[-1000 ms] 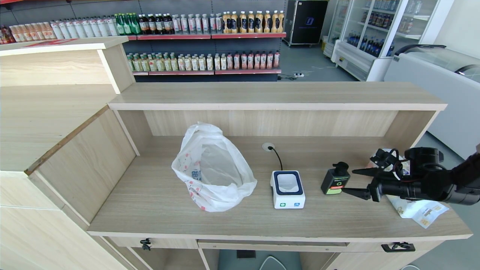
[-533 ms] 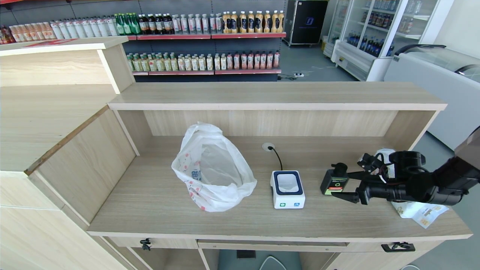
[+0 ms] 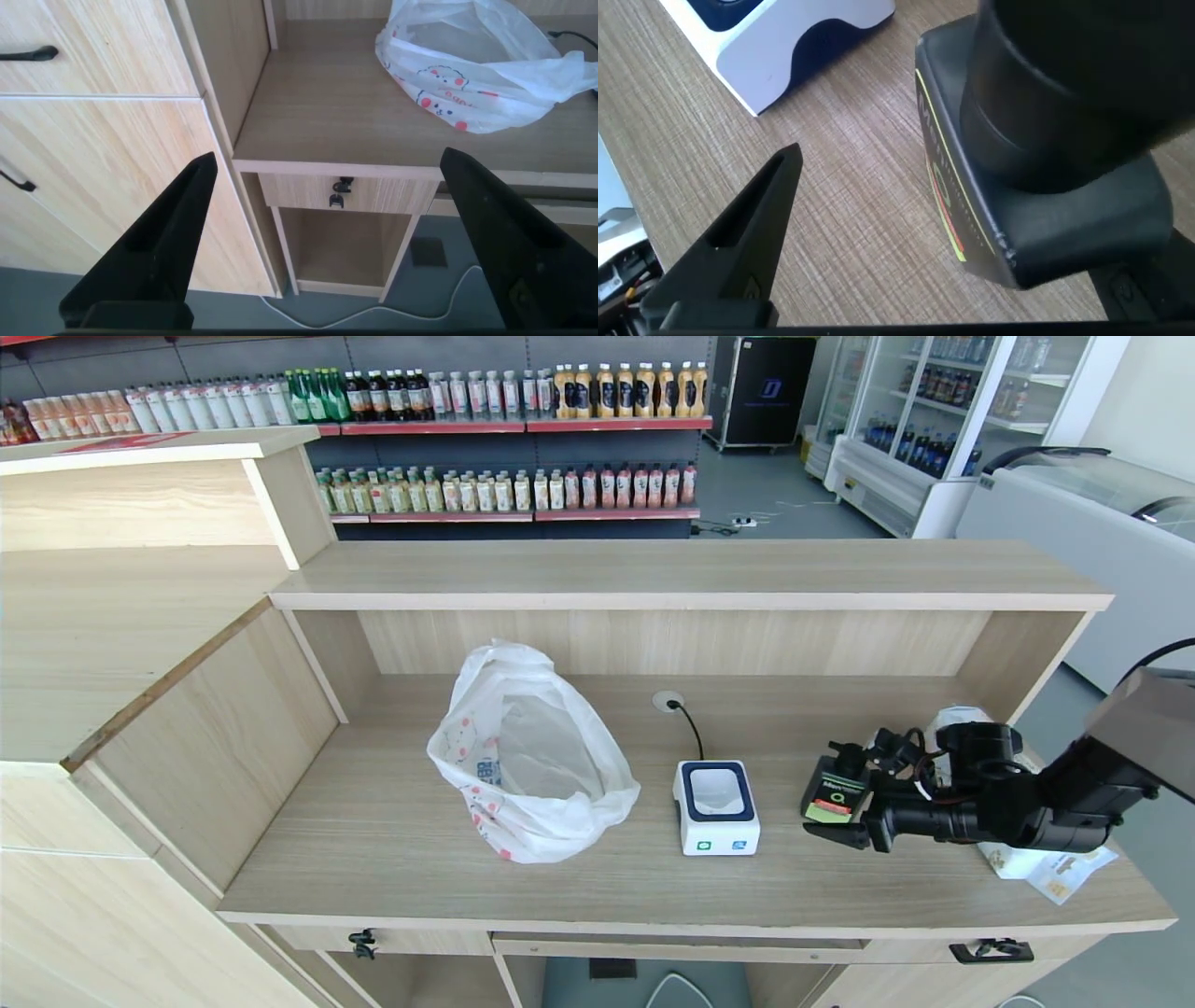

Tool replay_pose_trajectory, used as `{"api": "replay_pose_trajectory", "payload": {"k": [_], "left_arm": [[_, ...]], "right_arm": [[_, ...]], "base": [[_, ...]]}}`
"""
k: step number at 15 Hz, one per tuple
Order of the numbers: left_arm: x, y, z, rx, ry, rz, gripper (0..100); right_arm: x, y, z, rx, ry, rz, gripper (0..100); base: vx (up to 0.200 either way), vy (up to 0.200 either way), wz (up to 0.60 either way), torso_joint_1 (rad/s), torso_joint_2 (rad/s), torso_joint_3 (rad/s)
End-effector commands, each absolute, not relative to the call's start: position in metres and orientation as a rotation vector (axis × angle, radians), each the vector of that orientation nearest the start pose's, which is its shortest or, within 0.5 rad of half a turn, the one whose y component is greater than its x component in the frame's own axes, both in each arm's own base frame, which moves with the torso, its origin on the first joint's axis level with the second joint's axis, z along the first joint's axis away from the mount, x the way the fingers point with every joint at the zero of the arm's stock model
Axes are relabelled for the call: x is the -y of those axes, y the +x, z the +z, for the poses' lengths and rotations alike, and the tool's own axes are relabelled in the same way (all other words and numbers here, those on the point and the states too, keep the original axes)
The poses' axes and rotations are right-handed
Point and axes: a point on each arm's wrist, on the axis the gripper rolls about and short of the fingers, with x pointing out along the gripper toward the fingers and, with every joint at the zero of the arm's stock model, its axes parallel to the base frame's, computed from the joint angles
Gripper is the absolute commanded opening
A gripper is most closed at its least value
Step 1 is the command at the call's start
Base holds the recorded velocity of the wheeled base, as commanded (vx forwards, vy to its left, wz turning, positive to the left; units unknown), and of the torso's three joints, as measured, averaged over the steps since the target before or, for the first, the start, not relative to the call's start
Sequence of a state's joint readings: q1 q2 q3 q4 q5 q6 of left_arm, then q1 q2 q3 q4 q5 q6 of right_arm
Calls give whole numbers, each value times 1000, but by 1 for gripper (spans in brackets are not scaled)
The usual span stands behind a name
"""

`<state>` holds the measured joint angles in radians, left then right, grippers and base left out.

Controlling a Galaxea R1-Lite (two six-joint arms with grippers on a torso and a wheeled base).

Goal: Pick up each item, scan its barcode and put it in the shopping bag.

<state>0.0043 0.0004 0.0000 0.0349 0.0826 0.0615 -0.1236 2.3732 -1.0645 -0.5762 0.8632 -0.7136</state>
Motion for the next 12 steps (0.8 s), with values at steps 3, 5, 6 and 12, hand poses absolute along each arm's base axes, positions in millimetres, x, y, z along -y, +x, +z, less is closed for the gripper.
{"api": "replay_pose_trajectory", "payload": {"k": [3,5,6,12], "left_arm": [[-2,-23,72,-38,63,86,100],[-2,-23,72,-38,63,86,100],[-2,-23,72,-38,63,86,100],[-2,-23,72,-38,63,86,100]], "right_arm": [[21,411,-7,-360,-311,917,100],[13,412,-7,-358,-312,936,0],[10,412,-6,-359,-305,940,0],[18,405,18,-338,-312,903,0]], "base": [[0,0,0,0,0,0],[0,0,0,0,0,0],[0,0,0,0,0,0],[0,0,0,0,0,0]]}}
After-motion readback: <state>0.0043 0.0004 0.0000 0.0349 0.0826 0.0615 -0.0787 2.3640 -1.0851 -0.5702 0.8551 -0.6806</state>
